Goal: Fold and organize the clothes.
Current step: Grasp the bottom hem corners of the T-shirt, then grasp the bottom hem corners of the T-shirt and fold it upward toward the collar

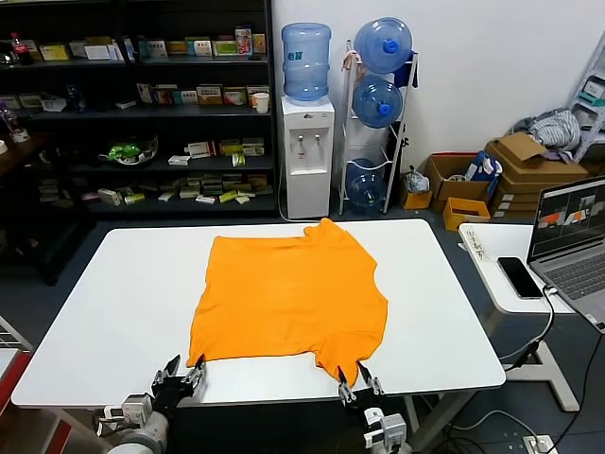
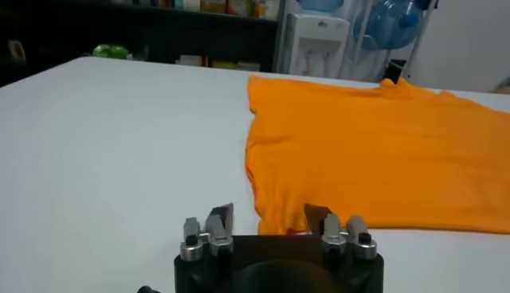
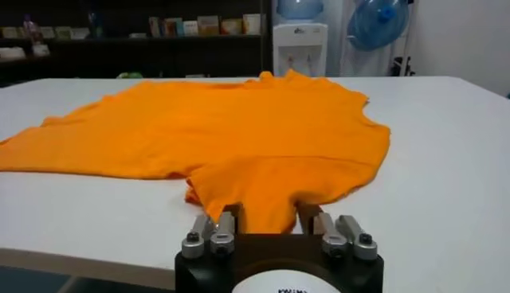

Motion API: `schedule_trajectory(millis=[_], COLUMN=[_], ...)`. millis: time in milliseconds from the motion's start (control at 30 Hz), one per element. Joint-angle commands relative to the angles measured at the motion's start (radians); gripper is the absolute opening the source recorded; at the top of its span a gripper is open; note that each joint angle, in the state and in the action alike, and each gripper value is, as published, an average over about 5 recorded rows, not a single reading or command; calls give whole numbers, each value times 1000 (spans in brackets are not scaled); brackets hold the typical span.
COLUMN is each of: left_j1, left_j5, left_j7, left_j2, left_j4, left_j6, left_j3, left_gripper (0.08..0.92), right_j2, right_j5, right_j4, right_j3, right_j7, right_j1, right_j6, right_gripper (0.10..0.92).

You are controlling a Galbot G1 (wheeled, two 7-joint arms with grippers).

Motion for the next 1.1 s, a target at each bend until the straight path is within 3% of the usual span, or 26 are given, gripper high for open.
schedule_trajectory(millis=[33,300,500,667,767,867,1100], left_j1=[-43,-1,123,285,312,228,-202], left_j5=[2,-12,-88,-122,-137,-138,-172], left_j7=[12,-2,-33,-58,-69,-66,-55], left_j2=[-6,4,65,108,111,115,149], left_j4=[41,-20,-187,-324,-372,-339,-53], left_j6=[-15,-38,-19,-3,4,8,15], left_j3=[23,24,-5,-55,-61,-35,105], left_gripper=[499,256,114,91,91,91,91], right_j2=[-8,-50,-133,-195,-203,-192,-225], right_j5=[-9,27,72,85,106,146,321], right_j4=[7,96,255,374,412,387,108], right_j3=[-13,-14,0,36,40,21,-107], right_j7=[12,64,105,139,161,195,296], right_j1=[-9,-99,-262,-408,-398,-254,256], right_j6=[24,61,81,119,102,40,-86], right_gripper=[334,132,124,124,124,124,124])
